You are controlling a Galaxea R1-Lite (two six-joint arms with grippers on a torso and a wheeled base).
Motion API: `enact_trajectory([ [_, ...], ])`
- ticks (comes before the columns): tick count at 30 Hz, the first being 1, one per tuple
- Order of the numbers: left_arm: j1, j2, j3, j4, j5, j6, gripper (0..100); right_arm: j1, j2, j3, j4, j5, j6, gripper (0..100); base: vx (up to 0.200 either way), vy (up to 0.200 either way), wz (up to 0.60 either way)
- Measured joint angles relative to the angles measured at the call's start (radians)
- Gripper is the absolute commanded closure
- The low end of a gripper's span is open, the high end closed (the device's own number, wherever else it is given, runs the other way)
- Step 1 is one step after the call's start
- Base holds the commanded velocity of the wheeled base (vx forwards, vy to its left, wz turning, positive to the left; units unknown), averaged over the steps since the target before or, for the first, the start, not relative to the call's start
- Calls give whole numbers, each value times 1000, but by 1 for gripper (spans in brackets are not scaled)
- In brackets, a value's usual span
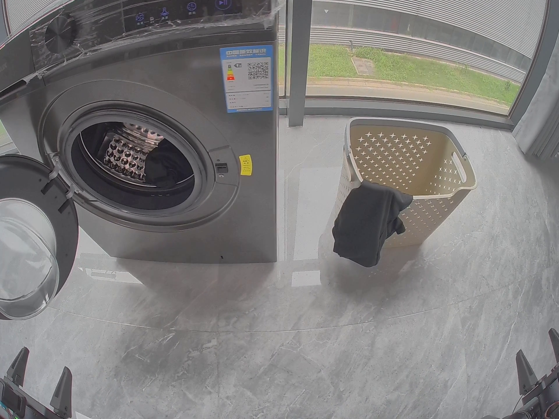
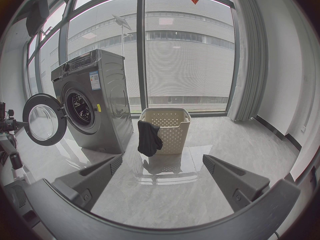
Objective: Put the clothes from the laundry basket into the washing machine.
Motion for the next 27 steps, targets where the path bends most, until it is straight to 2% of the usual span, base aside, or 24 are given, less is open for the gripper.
enact_trajectory([
  [3, 0, 0, 0, 0, -2, -1, 0, 1, 0, 0, 0, 0, 0, 0, 0, -200, 0],
  [12, 0, 0, 0, -1, 0, -1, 0, 1, 1, 0, 0, 0, 0, 0, 0, 0, 0],
  [24, 0, 1, 0, 0, 1, -1, 0, 1, 1, 0, 0, 0, 0, 0, 200, 0, 0],
  [27, 0, 1, 0, 0, 1, 0, 0, 0, 1, 0, 0, 0, 0, 0, 0, 0, 0],
])
